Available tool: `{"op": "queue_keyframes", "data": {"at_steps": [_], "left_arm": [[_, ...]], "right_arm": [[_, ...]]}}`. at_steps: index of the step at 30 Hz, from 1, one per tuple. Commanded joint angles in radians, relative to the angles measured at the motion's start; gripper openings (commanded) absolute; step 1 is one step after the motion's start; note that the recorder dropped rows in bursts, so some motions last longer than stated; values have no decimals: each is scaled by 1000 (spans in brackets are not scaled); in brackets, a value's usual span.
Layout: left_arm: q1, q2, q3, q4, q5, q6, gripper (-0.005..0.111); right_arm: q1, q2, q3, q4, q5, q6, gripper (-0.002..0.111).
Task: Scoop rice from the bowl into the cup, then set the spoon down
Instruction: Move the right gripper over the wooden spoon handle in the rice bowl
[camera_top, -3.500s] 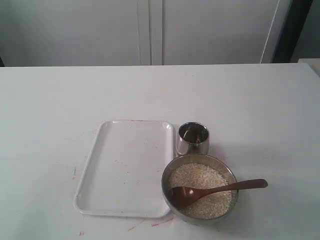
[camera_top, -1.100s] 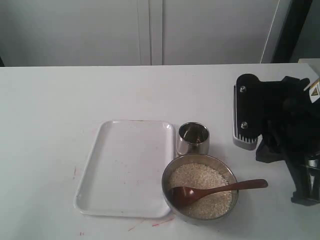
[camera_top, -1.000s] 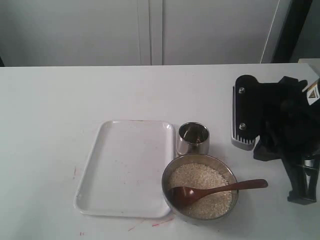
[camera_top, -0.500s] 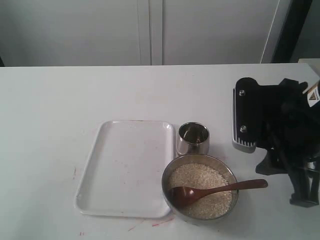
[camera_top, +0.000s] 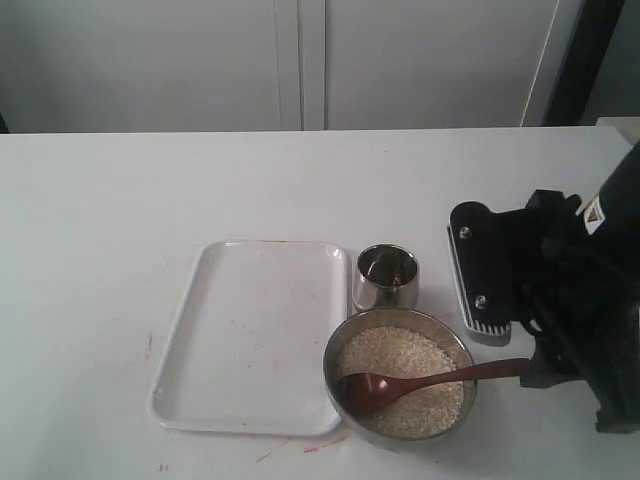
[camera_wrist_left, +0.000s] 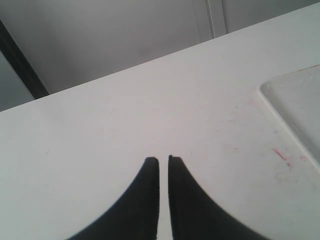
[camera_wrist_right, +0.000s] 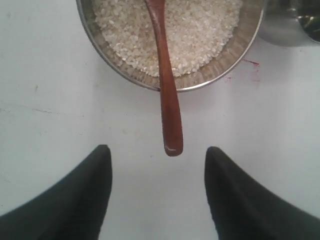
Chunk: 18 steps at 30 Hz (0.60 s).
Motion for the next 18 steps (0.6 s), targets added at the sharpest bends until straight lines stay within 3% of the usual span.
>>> {"op": "queue_keyframes", "data": {"at_steps": [1, 18], "left_arm": [[-3, 1, -6, -9, -6, -1, 14], [-3, 1, -6, -9, -6, -1, 14]], "right_arm": [[1, 49, 5, 4, 3, -32, 53], [1, 239, 5, 2, -90, -32, 53]]}}
